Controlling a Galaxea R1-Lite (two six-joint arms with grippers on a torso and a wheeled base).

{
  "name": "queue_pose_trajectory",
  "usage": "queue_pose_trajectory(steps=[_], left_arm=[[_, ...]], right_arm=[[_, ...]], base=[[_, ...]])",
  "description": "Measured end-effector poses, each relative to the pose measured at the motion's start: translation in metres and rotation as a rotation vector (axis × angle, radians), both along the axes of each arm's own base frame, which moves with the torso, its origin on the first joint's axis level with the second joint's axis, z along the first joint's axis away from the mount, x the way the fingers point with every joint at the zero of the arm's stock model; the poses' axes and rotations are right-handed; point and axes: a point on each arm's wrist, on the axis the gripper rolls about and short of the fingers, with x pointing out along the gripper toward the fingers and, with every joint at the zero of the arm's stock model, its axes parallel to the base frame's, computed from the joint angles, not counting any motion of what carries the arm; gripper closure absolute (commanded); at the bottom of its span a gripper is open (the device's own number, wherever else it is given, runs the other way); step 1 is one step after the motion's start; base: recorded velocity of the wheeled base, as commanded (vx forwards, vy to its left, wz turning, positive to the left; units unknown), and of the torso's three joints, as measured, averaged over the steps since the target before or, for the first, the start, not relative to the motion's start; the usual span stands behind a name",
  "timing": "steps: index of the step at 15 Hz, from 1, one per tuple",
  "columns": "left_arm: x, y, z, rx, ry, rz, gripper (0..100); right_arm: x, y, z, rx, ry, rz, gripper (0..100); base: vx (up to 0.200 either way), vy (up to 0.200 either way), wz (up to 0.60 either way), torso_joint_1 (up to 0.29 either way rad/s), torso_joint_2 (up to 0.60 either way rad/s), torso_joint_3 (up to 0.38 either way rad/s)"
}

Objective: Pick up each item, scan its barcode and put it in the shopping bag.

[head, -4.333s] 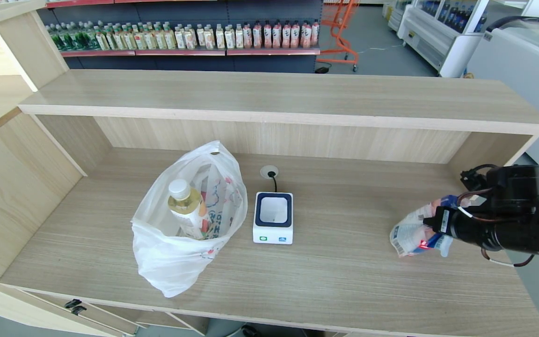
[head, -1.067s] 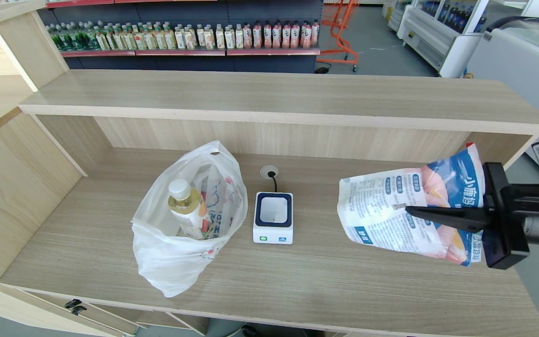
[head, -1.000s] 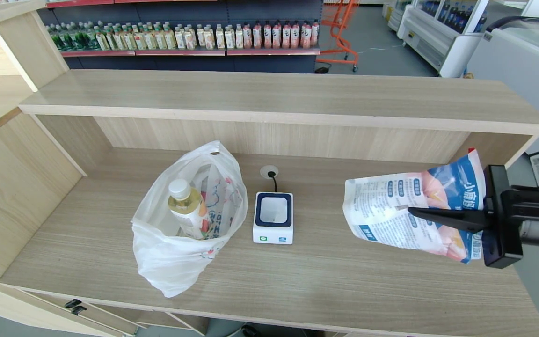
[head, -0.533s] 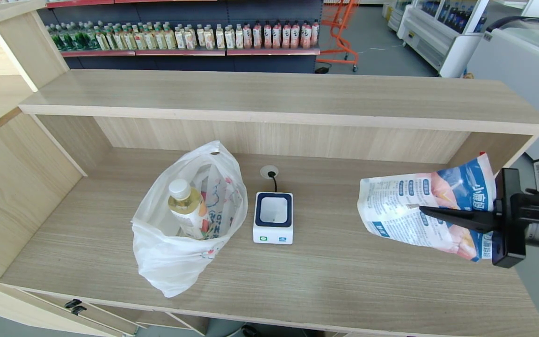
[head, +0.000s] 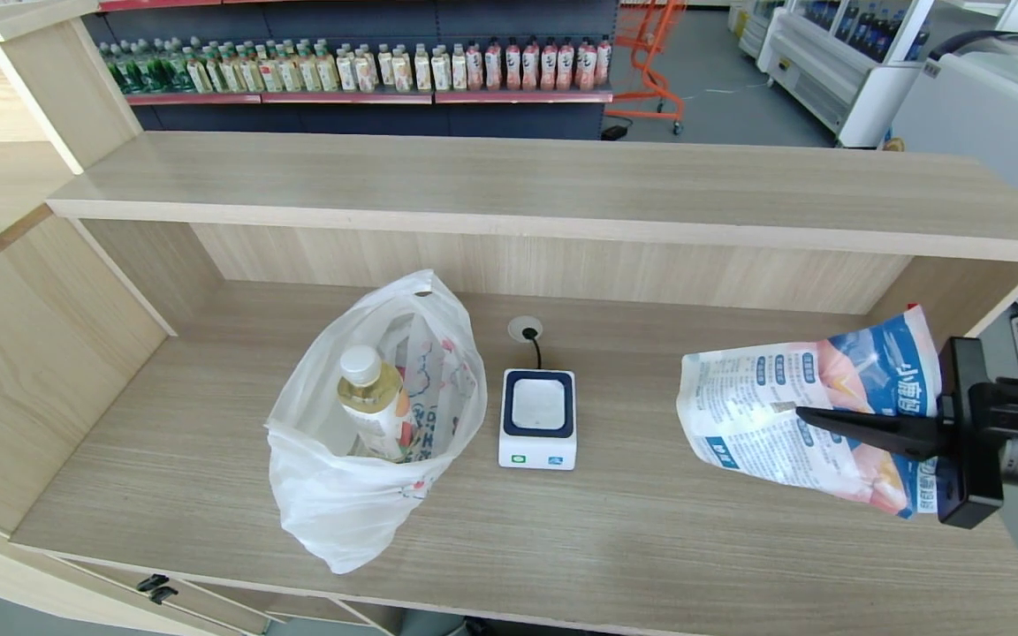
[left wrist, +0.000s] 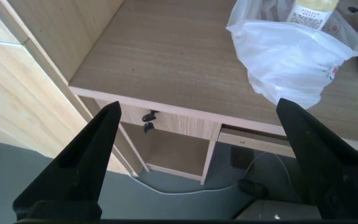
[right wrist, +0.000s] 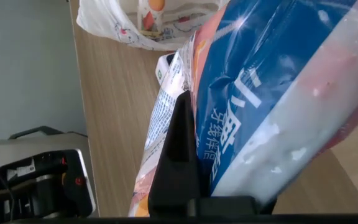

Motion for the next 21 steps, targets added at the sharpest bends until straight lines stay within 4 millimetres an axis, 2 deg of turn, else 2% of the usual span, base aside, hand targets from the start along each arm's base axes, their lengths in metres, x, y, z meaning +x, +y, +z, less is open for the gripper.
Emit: queue_pose_trajectory(steps=[3,6,10,13,17,21], left_arm=[[0.000,0.000,0.000,0.001,0.000,0.000,0],[0.000,0.000,0.000,0.001,0.000,0.000,0],[0.000,0.000,0.000,0.021,0.003,0.000,0],[0.000,0.000,0.000,0.020,0.003,0.000,0],[0.000,0.000,0.000,0.018,0.003,-0.001,0],[0.000,0.000,0.000,0.018,0.004,-0.001,0]], right_arm=[[0.000,0.000,0.000,0.000,0.002,0.000,100],[0.001,0.000,-0.001,0.000,0.006,-0.001,100],[0.004,0.001,-0.005,0.013,0.031,0.036,100],[0.008,0.001,-0.009,0.016,0.051,0.045,100],[0.027,0.003,-0.015,-0.005,0.019,0.060,100],[0.054,0.006,-0.038,-0.080,-0.051,0.091,100]], base=[[0.000,0.200,0.00,0.001,0.00,0.002],[0.000,0.000,0.00,0.000,0.00,0.000],[0.200,0.000,0.00,-0.002,0.00,0.005],[0.000,0.000,0.00,0.000,0.00,0.000],[0.000,0.000,0.00,0.000,0.00,0.000],[0.000,0.000,0.00,0.000,0.00,0.000]])
